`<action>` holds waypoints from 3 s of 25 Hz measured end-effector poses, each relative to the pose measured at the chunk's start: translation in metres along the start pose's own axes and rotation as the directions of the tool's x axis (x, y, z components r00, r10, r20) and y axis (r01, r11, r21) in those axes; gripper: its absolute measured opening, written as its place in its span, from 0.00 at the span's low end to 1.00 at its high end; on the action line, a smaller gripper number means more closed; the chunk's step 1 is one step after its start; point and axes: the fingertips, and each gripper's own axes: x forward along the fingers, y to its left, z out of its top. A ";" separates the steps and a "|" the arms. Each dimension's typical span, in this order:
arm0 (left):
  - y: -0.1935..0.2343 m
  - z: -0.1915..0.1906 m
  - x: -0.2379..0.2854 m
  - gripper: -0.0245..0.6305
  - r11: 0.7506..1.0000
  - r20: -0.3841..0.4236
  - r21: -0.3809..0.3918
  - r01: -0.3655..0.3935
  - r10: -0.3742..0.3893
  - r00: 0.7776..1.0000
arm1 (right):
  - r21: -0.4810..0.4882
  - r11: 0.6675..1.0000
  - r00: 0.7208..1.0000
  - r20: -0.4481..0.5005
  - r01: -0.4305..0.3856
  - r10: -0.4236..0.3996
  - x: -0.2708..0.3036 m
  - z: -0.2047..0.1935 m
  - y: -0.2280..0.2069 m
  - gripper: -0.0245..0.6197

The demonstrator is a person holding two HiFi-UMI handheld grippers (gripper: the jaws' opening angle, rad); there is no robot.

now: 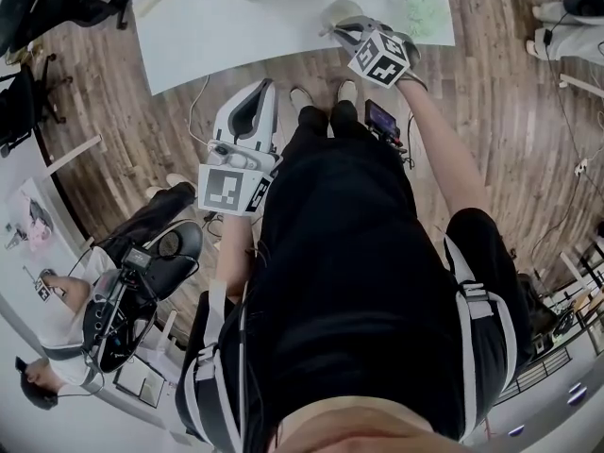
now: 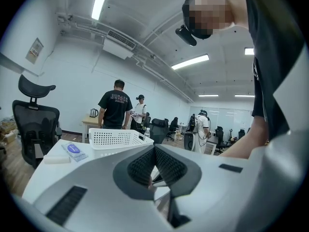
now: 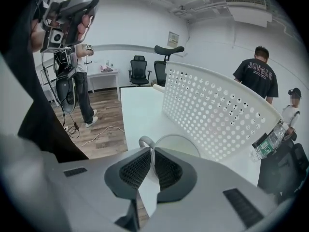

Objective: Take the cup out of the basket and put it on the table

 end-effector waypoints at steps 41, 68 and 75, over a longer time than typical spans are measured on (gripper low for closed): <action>0.007 0.017 0.009 0.07 1.000 0.060 0.019 -0.005 0.004 0.998 | 0.133 0.988 0.953 0.280 0.082 -0.117 -0.097 0.082 -0.013 0.11; -0.021 0.031 0.026 0.07 0.997 0.101 0.049 0.053 -0.058 0.993 | 0.252 0.968 0.757 0.628 0.022 -0.180 -0.208 0.155 0.029 0.07; -0.027 0.030 0.024 0.07 0.997 0.087 0.060 0.053 -0.058 0.994 | 0.251 0.968 0.752 0.632 0.028 -0.186 -0.218 0.159 0.028 0.07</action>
